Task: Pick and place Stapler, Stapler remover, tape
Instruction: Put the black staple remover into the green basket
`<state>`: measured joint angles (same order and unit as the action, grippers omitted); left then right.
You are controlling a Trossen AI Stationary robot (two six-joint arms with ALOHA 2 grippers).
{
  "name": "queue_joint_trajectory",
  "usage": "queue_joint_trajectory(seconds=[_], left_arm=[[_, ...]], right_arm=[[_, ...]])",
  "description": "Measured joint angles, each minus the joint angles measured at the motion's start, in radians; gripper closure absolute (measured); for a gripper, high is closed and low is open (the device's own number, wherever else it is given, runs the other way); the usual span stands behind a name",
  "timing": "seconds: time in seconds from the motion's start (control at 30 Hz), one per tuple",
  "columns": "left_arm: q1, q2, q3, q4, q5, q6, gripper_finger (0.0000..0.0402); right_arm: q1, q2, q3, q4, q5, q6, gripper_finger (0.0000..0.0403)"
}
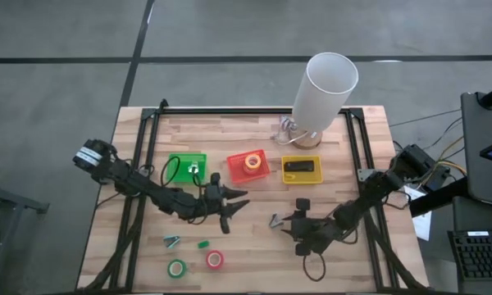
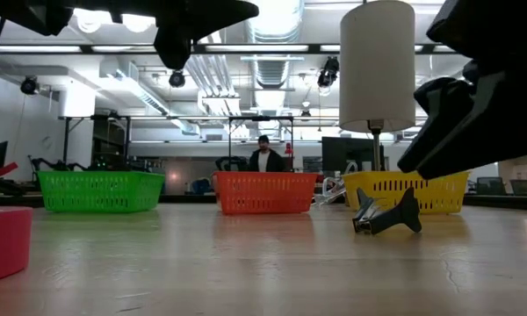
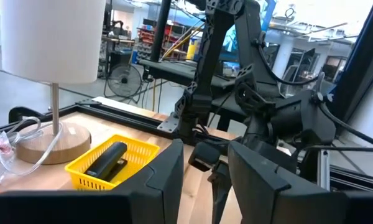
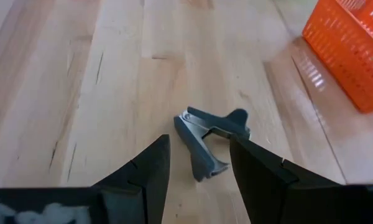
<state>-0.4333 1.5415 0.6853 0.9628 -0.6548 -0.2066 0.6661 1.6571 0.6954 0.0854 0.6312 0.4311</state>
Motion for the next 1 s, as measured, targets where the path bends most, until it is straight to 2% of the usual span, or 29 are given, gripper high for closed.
queue_joint_trajectory(seconds=[0.2, 0.6, 1.0], left_arm=[[-0.001, -0.001, 0.000, -0.004, 0.007, -0.004, 0.0273], [-0.002, -0.001, -0.001, -0.016, 0.007, -0.005, 0.0273], [-0.001, -0.001, -0.002, -0.030, 0.007, -0.008, 0.0273]], right_arm=[[-0.009, 0.028, 0.004, 0.000, -0.001, -0.006, 0.0248], [-0.022, 0.067, 0.003, 0.008, -0.011, 0.008, 0.0293], [-0.022, 0.061, 0.003, 0.018, -0.011, 0.006, 0.0359]])
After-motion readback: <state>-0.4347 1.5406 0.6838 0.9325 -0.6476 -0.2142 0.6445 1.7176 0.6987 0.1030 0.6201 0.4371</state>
